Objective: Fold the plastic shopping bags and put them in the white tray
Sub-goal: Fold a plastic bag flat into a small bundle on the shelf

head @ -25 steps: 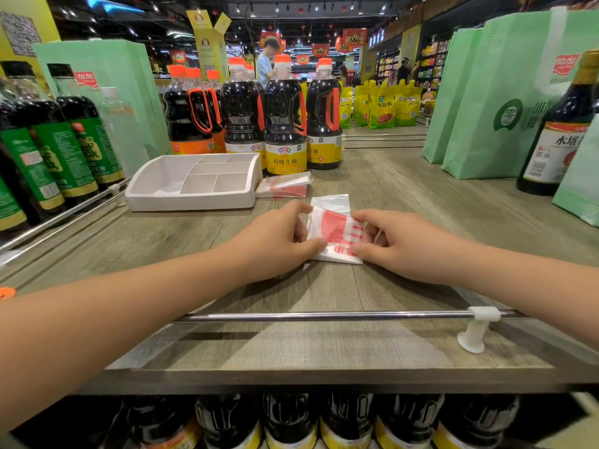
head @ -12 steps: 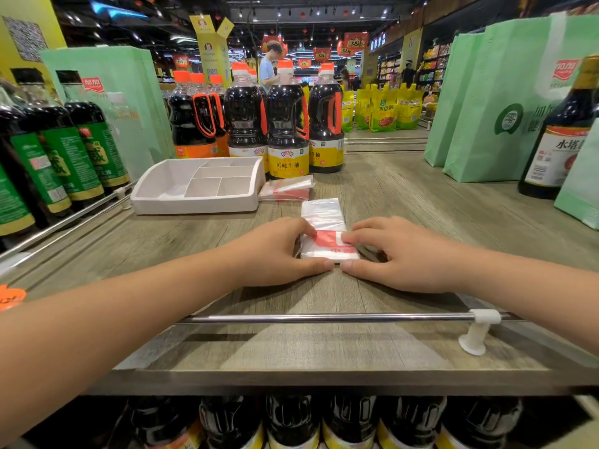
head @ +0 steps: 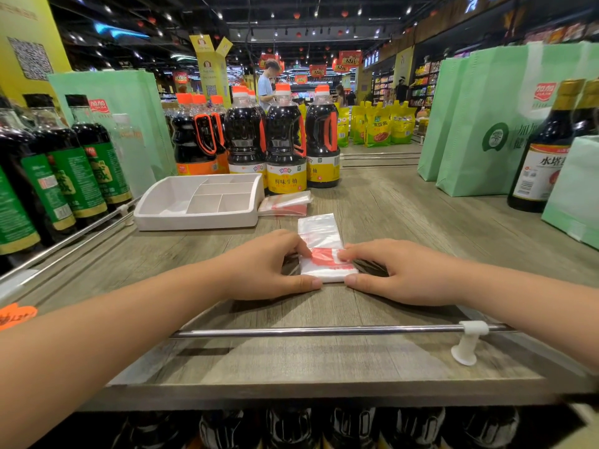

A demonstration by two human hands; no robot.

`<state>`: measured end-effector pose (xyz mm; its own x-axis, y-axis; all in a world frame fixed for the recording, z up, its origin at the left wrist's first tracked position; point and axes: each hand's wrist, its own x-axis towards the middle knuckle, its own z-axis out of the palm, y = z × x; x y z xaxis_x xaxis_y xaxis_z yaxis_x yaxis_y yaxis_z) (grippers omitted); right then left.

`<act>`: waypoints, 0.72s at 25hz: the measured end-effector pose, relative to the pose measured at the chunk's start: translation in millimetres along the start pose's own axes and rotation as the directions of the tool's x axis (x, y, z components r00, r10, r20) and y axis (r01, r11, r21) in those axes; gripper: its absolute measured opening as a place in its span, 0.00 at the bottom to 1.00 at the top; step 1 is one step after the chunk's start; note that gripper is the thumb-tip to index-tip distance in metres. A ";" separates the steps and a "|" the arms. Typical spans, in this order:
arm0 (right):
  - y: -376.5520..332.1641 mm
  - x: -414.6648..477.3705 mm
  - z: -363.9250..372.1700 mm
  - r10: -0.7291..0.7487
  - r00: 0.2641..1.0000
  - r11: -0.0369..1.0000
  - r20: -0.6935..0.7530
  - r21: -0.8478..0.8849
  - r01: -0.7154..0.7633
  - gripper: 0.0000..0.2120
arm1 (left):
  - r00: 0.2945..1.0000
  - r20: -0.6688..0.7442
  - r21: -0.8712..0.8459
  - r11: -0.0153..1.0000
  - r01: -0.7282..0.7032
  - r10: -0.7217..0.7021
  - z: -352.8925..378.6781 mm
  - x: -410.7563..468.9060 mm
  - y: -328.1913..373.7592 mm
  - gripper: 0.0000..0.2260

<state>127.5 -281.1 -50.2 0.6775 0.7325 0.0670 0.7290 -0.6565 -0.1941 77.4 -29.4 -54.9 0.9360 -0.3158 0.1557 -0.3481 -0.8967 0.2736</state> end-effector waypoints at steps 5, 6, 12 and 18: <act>-1.2 -3.9 -3.3 -0.027 1.000 1.000 -0.003 -0.017 0.027 0.26 | 0.999 0.016 -0.026 0.999 -0.048 0.048 1.7 0.1 -7.8 0.23; -1.4 -5.0 -4.4 -0.032 0.999 0.999 0.002 -0.027 0.033 0.26 | 0.998 0.031 -0.016 0.998 -0.060 0.061 0.4 -0.6 -8.2 0.24; -3.8 -7.0 -8.9 -0.080 0.997 0.969 0.017 -0.232 0.082 0.30 | 0.979 0.090 0.168 0.966 -0.195 0.182 -6.1 -2.2 -3.5 0.24; -2.9 -13.3 -7.5 -0.159 0.987 0.952 -0.023 -0.270 0.147 0.26 | 0.957 0.153 0.291 0.914 -0.283 0.247 -5.9 -4.9 7.8 0.21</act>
<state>117.1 -290.3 -43.1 0.5552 0.8232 0.1190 0.8197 -0.5658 0.0890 69.8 -33.0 -48.0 0.8176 -0.5713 0.0712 -0.5673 -0.8205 -0.0700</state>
